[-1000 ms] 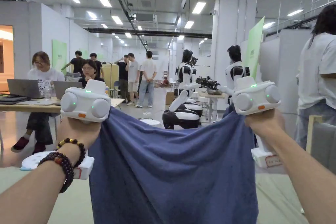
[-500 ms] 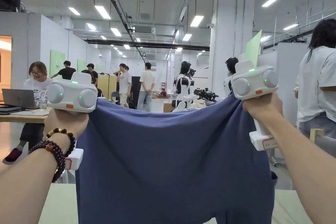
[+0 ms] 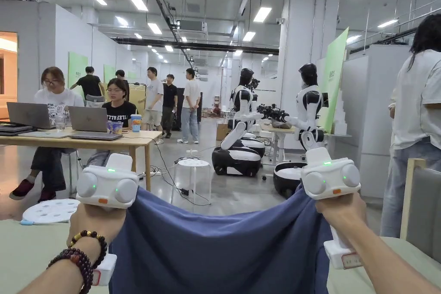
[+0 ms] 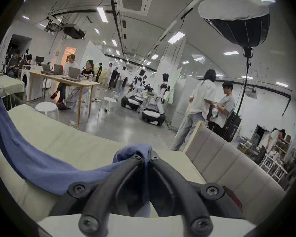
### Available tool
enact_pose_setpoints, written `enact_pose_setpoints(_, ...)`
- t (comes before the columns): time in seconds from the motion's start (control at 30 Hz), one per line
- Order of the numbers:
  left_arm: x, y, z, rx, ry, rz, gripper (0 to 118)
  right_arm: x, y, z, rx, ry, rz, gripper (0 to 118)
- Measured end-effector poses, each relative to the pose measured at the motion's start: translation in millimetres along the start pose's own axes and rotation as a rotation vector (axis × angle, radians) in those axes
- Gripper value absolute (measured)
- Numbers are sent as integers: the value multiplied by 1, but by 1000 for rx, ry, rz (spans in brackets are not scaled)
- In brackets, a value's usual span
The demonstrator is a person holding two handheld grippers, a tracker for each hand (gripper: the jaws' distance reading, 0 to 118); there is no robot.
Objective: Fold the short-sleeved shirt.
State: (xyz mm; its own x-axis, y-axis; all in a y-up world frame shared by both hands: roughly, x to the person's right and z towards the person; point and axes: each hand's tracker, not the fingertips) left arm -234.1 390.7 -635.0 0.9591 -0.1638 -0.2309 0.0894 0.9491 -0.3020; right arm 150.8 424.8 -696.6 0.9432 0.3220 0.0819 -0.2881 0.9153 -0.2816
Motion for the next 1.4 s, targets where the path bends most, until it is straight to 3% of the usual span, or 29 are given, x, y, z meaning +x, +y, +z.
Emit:
enact_pose_setpoints(0.37,-27,-38,108,28,-39,52,2,22,-41,113,44,35,16,3)
enact_pose_setpoints(0.77,-48,-203,212,-100,-128,38,2,8,-217,230,-73,100,53,3)
enact_pose_setpoints(0.87,-53,-247,222,-159,-132,22,2,1,-266,248,-148,119,107,3)
enact_pose_setpoints(1.0,-65,-298,236,-241,-165,153,2,-7,-323,267,-237,188,182,3)
enact_pose_setpoints(1.2,-80,-341,242,-296,-157,68,2,-9,-372,285,-329,249,265,3)
enact_pose_setpoints(1.4,-81,-363,249,-303,-177,16,1,-12,-397,293,-410,262,274,3)
